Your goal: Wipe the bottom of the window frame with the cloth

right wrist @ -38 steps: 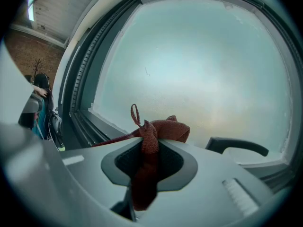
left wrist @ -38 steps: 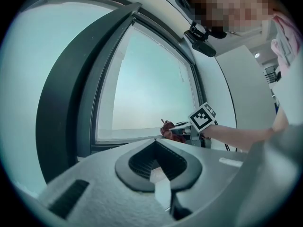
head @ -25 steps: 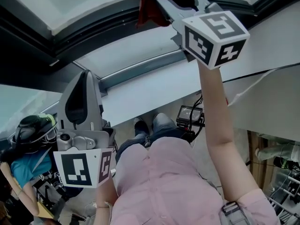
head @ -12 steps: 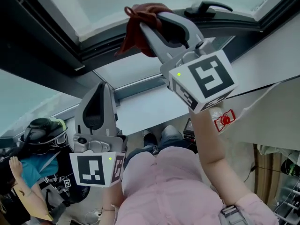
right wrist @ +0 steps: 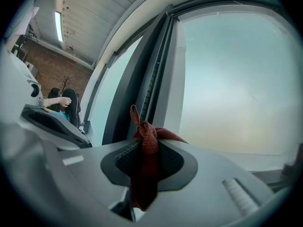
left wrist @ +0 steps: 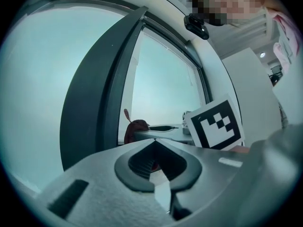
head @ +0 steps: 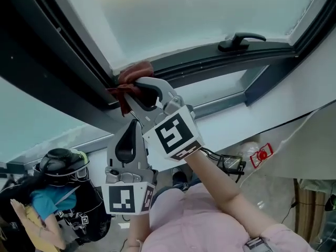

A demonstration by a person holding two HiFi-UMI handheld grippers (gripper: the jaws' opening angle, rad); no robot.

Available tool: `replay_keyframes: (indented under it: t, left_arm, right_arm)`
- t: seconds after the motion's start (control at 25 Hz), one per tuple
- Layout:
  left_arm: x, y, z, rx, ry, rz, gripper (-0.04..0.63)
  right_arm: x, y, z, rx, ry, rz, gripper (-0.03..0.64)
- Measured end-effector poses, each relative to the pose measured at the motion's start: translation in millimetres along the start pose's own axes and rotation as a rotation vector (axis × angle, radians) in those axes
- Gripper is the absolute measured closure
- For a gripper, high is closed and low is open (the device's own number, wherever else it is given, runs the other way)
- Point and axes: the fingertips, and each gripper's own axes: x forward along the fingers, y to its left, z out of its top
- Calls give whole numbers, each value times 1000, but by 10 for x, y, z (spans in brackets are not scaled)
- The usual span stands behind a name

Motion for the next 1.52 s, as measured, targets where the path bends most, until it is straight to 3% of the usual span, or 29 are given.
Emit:
replay_keyframes:
  t: [0.28,1.52]
  left_arm:
    - [-58,159,-69,-19,5,46,601]
    - [56,-94,-53,-9,-4,4,601]
  right_arm:
    - [221,105,-256,36,46,56,535]
    - [-80,-390,-357,74,57,-37,535]
